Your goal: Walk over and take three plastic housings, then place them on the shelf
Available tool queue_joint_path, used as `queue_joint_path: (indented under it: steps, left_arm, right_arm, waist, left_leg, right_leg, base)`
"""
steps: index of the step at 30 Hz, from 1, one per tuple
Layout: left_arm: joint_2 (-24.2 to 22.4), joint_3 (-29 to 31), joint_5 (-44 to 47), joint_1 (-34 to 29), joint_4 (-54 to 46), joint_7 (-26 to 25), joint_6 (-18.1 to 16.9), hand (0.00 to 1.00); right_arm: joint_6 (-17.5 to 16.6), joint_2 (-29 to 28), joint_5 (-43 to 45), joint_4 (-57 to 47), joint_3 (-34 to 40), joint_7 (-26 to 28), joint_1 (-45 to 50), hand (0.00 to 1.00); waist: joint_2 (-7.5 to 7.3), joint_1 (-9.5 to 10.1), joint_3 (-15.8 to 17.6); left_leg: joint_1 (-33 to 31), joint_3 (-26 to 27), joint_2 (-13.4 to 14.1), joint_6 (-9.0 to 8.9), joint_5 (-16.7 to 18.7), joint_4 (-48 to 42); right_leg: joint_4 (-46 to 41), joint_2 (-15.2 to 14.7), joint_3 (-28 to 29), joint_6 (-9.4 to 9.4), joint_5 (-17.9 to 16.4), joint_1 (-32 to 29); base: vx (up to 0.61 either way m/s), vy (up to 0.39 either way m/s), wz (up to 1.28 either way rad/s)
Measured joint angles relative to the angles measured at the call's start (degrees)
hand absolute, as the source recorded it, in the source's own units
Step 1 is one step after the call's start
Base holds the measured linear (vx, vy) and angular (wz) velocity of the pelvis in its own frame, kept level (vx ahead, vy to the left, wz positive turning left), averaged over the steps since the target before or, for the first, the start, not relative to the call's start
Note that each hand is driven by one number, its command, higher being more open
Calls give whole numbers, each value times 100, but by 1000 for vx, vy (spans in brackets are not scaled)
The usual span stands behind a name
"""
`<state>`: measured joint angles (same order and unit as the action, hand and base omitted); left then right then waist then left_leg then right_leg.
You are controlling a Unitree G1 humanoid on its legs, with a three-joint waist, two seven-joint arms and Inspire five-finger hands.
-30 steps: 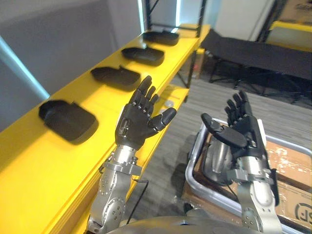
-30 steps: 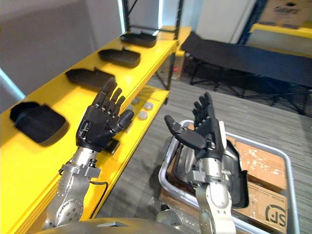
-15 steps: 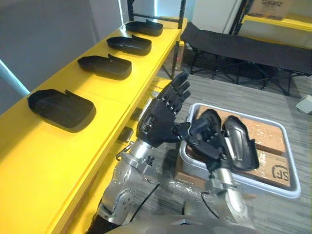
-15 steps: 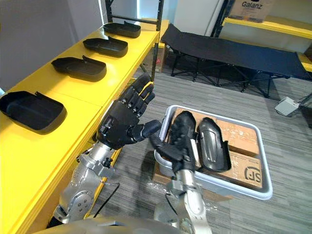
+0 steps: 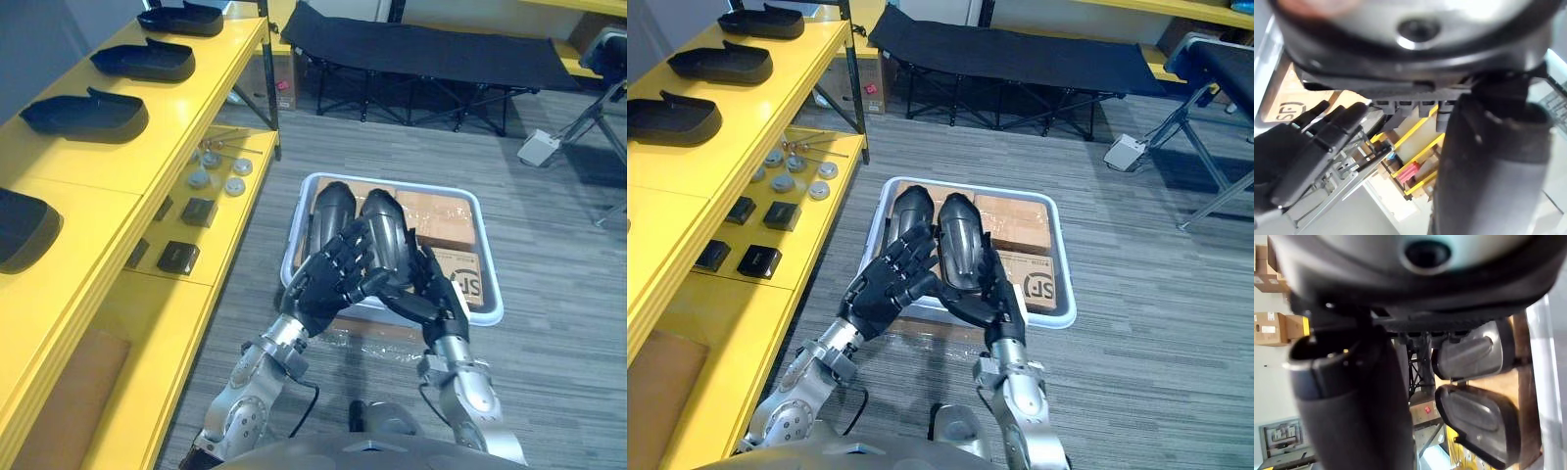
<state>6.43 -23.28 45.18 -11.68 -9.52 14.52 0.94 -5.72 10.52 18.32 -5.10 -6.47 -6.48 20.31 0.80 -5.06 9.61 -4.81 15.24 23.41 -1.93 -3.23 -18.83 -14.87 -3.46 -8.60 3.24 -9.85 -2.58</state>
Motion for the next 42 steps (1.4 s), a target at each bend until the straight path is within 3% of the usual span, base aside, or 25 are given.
queue_joint_path:
  steps: [1, 2, 5, 7, 8, 9, 12, 15, 19, 24, 26, 30, 33, 37, 38, 42]
  left_arm:
    - [-28, -2, 0, -6, 0, 54, -47, 100]
    - [-54, 4, 0, -11, -4, 107, -133, 100]
    - [-111, 73, 2, -13, -10, 103, -333, 100]
    - [-113, 137, 24, -1, -10, 106, -336, 100]
    - [-113, 157, 17, 8, -3, 106, -321, 100]
    - [-24, 178, 15, -2, -1, 109, -315, 100]
    - [108, 184, -63, -1, 0, 132, -293, 100]
    - [134, 409, -62, 44, 0, 100, -242, 100]
    - [366, 600, -43, 267, -1, 46, -163, 100]
    - [601, 620, -35, 683, -2, 25, -10, 100]
    - [615, 619, -29, 779, -1, -19, 59, 100]
    - [664, 622, -23, 787, 50, -31, 51, 100]
    - [642, 600, 17, 1040, 516, -28, 0, 100]
    - [616, 591, 254, 1275, 1066, -35, -224, 100]
    - [583, 585, 273, 1332, 1204, -53, -244, 100]
    - [562, 520, 430, 1374, 1552, -196, -389, 100]
  right_arm:
    - [-1, 109, 1, 0, 62, 30, 6, 100]
    - [-1, 207, 1, 0, 99, 67, -33, 100]
    - [-2, 307, -23, 4, 27, 140, -232, 100]
    - [-10, 267, -401, 96, 30, 70, -378, 100]
    - [-19, 229, -535, 193, 20, -12, -454, 100]
    - [-19, 104, -632, 458, 37, -243, -588, 100]
    - [-22, -146, -661, 850, 282, -712, -665, 100]
    - [-25, -179, -887, 1700, 884, -1302, -1209, 100]
    - [-24, 117, -886, 2595, 1660, -1927, -2314, 100]
    - [-46, 1273, -875, 3474, 2105, -2681, -4071, 100]
    - [-89, 1893, -854, 4025, 2023, -2685, -4785, 100]
    - [-101, 2498, -724, 5025, 1635, -2676, -5599, 100]
    - [-36, 2886, -436, 6131, 1371, -2610, -6296, 100]
    - [259, 3312, -343, 6988, 1366, -2294, -7011, 100]
    - [425, 3445, -344, 7048, 1364, -2239, -7165, 100]
    - [1091, 3531, -336, 7138, 1363, -1943, -7561, 100]
  waist:
    - [79, 30, -16]
    - [149, 70, -37]
    - [246, 201, -93]
    - [310, 179, -135]
    - [281, 179, -117]
    - [157, 223, -56]
    - [55, 254, -29]
    - [11, 339, 28]
    - [-77, 441, 302]
    - [-74, 642, 948]
    - [-3, 698, 1238]
    - [125, 890, 1385]
    - [319, 1049, 1489]
    - [460, 1282, 1600]
    - [544, 1333, 1689]
    - [619, 1495, 1787]
  left_leg:
    - [-20, -118, -161, -116, 139, -64]
    - [-21, -378, -517, -157, 419, -75]
    - [75, -650, -1210, -53, 912, 368]
    - [202, -628, -1219, -172, 988, 851]
    - [200, -627, -1229, -309, 1011, 940]
    - [199, -583, -1314, -344, 996, 923]
    - [169, -639, -1500, -347, 1008, 886]
    - [-130, -658, -1734, -219, 1082, 604]
    - [-713, -827, -1796, -166, 1204, 74]
    - [-1437, -1071, -1777, -146, 1276, -521]
    - [-1597, -1222, -1778, -145, 1274, -646]
    - [-1868, -1357, -1769, -141, 1268, -717]
    - [-2007, -1517, -1804, -132, 1274, -814]
    - [-2371, -1659, -1889, -93, 1264, -972]
    - [-2443, -1712, -1887, -65, 1273, -1045]
    - [-2726, -1756, -1963, 11, 1248, -1181]
  right_leg:
    - [214, 5, 150, -41, 150, 33]
    - [402, -16, 348, -67, 326, 19]
    - [793, -6, 701, -26, 758, -197]
    - [845, 56, 730, 65, 870, -365]
    - [918, 56, 734, 114, 950, -389]
    - [1027, -16, 720, 185, 1084, -377]
    - [1293, -255, 627, 322, 1216, -219]
    - [1507, -524, 529, 451, 1419, -255]
    - [1810, -600, 373, 446, 1706, -360]
    - [1923, -549, 88, 339, 1869, -645]
    - [1924, -530, -68, 350, 1909, -669]
    - [1924, -489, -341, 360, 2093, -835]
    - [1922, -491, -627, 334, 2149, -841]
    - [1896, -544, -777, 358, 2200, -1049]
    - [1889, -559, -833, 367, 2221, -1057]
    - [1791, -643, -944, 384, 2234, -1271]
  base:
    - [-23, -52, -51]
    - [-1, 22, -62]
    - [-29, 80, -76]
    - [-57, 111, -24]
    - [-67, 121, -17]
    - [-69, 126, -13]
    - [-69, 153, 12]
    - [-90, 177, 14]
    - [-108, 91, 18]
    - [-151, 14, 16]
    - [-92, -23, 23]
    - [-43, -29, 12]
    - [-25, 7, 23]
    - [-63, 57, 19]
    - [-88, 64, 11]
    - [-76, 57, 10]
